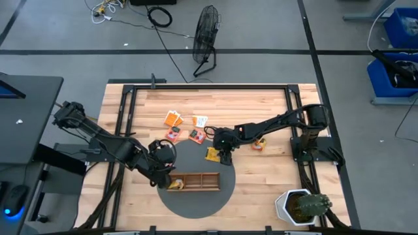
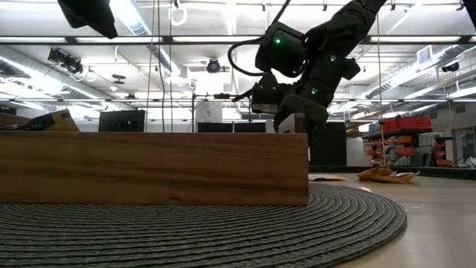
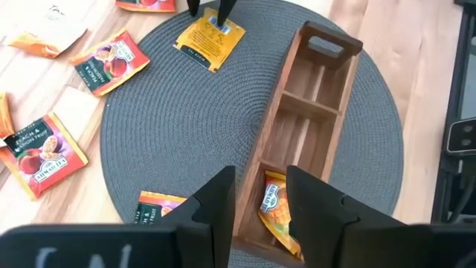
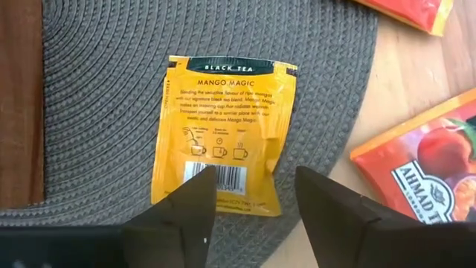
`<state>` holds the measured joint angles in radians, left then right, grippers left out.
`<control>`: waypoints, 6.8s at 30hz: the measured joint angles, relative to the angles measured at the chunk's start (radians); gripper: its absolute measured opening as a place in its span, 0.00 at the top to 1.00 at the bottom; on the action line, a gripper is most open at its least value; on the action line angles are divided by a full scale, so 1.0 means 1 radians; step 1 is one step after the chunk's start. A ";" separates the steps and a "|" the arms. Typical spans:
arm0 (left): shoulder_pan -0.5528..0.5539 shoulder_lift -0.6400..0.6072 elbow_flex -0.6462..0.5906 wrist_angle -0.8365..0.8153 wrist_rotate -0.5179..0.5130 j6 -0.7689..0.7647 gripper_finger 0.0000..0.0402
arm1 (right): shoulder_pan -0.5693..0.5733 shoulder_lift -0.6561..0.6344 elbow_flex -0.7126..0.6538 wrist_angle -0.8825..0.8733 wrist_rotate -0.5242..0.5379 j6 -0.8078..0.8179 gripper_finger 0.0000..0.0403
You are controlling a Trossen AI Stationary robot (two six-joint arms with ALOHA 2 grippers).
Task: Pick & Place Tea
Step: Put the yellow tea bag into the left section of the wooden organizer
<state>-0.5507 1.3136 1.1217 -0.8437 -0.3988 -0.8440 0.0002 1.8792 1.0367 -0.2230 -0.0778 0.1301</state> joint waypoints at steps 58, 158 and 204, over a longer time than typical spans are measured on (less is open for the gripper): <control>0.546 0.001 0.000 0.622 0.162 -0.158 0.69 | 0.014 -0.474 -0.003 0.160 0.140 -0.135 1.00; -0.008 0.011 0.001 -0.019 0.126 0.234 1.00 | 0.006 -0.665 -0.002 -0.040 0.035 0.260 0.55; -0.107 0.314 -0.003 0.062 0.092 0.277 1.00 | 0.006 -0.582 -0.002 -0.006 0.033 0.228 0.64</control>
<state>-0.6572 1.6278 1.1191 -0.7816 -0.3073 -0.5667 0.0063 1.2972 1.0344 -0.2288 -0.0452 0.3580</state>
